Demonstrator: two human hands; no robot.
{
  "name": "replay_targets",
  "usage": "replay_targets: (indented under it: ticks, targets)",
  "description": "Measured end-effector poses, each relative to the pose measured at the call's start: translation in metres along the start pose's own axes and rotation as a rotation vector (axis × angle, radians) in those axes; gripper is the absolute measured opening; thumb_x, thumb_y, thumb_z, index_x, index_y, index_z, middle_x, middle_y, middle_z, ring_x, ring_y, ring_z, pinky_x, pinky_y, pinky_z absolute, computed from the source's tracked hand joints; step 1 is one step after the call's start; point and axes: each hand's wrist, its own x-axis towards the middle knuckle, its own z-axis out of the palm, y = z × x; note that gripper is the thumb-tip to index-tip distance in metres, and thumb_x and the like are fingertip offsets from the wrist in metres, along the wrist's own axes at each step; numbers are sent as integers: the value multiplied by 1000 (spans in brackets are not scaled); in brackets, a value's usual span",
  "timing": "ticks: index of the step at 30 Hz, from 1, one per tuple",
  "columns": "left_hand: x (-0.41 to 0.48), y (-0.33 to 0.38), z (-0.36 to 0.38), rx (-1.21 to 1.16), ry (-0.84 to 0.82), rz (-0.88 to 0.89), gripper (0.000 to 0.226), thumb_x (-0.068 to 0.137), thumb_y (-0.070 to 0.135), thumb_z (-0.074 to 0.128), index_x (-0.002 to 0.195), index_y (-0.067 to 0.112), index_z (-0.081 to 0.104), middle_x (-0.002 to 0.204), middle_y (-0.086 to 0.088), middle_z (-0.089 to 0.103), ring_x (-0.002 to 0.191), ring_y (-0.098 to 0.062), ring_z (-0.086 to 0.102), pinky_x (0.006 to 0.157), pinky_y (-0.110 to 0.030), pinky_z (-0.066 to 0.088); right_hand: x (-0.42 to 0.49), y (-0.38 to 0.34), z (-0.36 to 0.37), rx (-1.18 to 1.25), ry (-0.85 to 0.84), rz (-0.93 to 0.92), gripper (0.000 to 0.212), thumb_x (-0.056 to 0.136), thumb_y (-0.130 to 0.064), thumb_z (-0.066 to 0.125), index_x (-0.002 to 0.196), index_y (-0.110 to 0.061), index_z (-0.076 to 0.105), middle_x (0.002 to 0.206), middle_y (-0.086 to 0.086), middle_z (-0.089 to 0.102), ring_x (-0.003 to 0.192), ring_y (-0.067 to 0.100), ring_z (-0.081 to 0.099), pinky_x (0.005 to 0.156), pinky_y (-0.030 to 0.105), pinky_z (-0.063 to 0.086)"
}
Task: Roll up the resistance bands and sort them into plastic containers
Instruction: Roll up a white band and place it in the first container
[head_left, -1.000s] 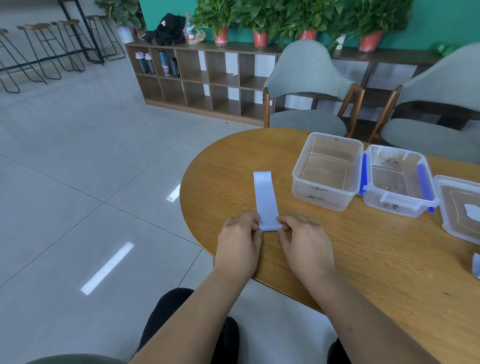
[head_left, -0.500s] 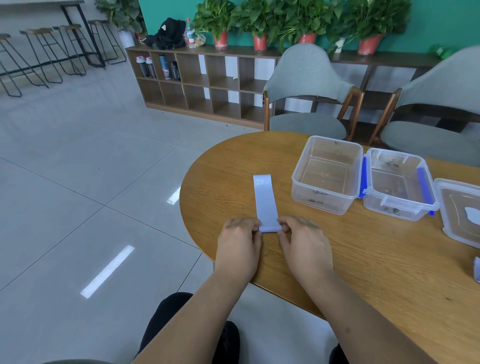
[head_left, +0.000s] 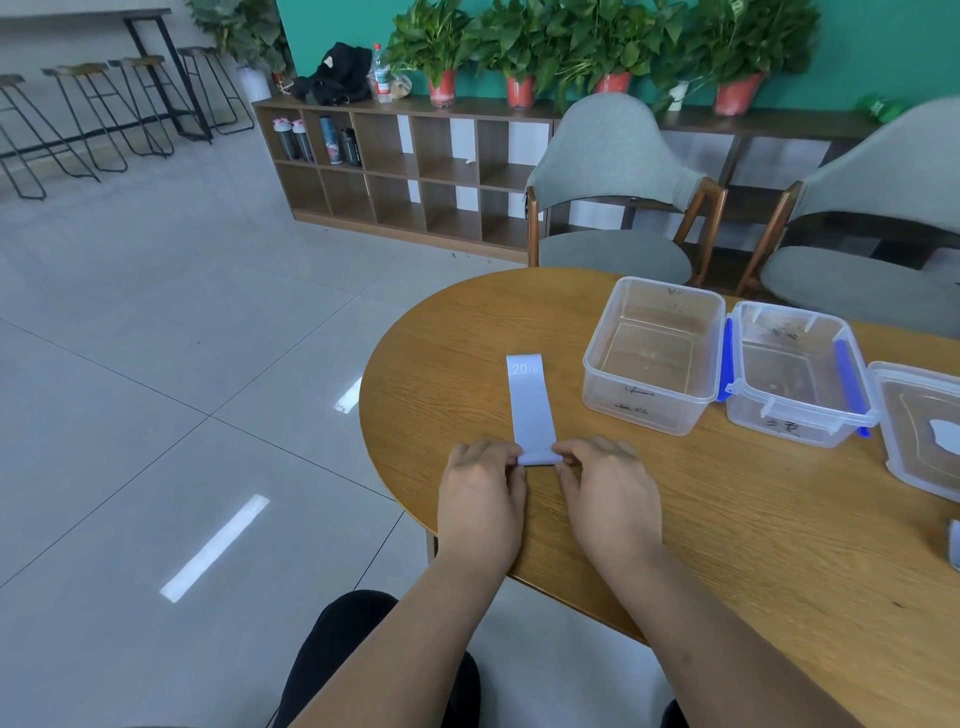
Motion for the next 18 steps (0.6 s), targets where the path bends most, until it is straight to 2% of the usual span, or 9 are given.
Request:
replay_targets:
  ticks: [7,14,18]
  targets:
    - [-3,0,-5,-84,-4,-81,26,93,10,73,114,26,77,98,18,73,95,-8,58,80,-30,55,-4,2,-7,123,-9,24,29,91,-22,76,119,-32,73,94,-17,70,94,11,60,73,30,51]
    - [-19,2,-14,-127,-4,-93,25,93,17,76,113,31,73,88,27,66,91,-4,58,75,-15,48,-19,6,-11,195,-12,32,24,91,-26,77,112,-34,71,90,-20,70,88,5,59,71,26,45]
    - [-25,1,-17,-123,4,-102,22,93,18,77,110,31,72,87,27,66,89,-3,57,72,-6,39,-24,7,-11,204,-9,22,17,91,-26,77,106,-34,75,89,-22,71,90,7,60,74,30,52]
